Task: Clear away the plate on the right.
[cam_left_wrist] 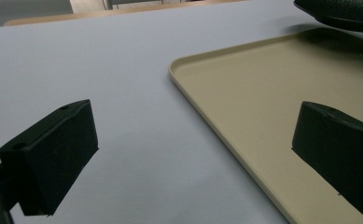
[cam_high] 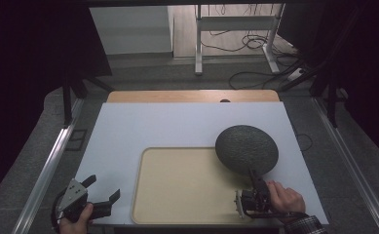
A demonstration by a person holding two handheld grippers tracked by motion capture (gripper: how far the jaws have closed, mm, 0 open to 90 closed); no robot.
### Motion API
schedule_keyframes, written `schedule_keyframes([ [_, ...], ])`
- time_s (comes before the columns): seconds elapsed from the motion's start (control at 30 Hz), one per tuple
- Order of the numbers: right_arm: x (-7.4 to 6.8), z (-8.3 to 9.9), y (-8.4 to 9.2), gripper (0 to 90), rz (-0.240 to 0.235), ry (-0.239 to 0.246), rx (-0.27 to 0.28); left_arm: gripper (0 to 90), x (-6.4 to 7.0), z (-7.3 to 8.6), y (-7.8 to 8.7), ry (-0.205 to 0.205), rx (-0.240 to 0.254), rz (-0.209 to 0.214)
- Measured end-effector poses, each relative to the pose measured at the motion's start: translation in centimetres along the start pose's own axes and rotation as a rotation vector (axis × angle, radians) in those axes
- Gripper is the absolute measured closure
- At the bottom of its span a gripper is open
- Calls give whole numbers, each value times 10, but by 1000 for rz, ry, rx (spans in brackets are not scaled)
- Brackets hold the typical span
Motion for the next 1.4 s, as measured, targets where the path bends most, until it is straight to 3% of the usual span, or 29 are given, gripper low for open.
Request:
schedule_keyframes([
  [0.2, 0, -12, 5, 830, 6, 7, 31, 0, 0, 0, 0, 0, 0, -1],
  [0.23, 0, -16, 4, 829, 18, 3, 58, 0, 0, 0, 0, 1, 1, -1],
  [0.3, 0, -18, 7, 829, 4, 8, 45, 0, 0, 0, 0, 2, 2, -2],
  [0.57, -2, -35, 14, 824, -4, 23, 95, 0, -1, 0, 0, 5, 4, -4],
  [0.6, -2, -36, 17, 824, -14, 37, 78, 0, -1, 0, 0, 4, 3, -4],
  [0.63, -2, -40, 16, 824, -3, 25, 108, 0, -1, 0, 0, 4, 3, -4],
  [0.77, -4, -48, 21, 824, -14, 36, 109, 0, -1, 0, 0, 5, 4, -4],
  [0.8, -4, -51, 20, 824, 1, 23, 133, 0, -1, 0, 0, 5, 4, -4],
  [0.97, -7, -61, 26, 823, -13, 27, 144, 0, -1, 0, 0, 5, 4, -3],
  [1.23, -9, -82, 32, 823, -2, 33, 213, 0, -1, 0, 1, 6, 5, -3],
  [1.27, -5, -81, 36, 823, 40, 50, 180, 0, -1, 0, 1, 5, 6, -3],
  [1.4, -6, -89, 39, 823, 31, 56, 191, 0, -1, 0, 1, 4, 5, -3],
])
Point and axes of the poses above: each handheld gripper's, and its own axes: y roughly backward along the jaws, z roughly out of its underside, x roughly to its right, the point moved 10 cm from there along -y, roughly forward along the jaws, and after that the axes turned 6 degrees about z, right-handed, at the moved point
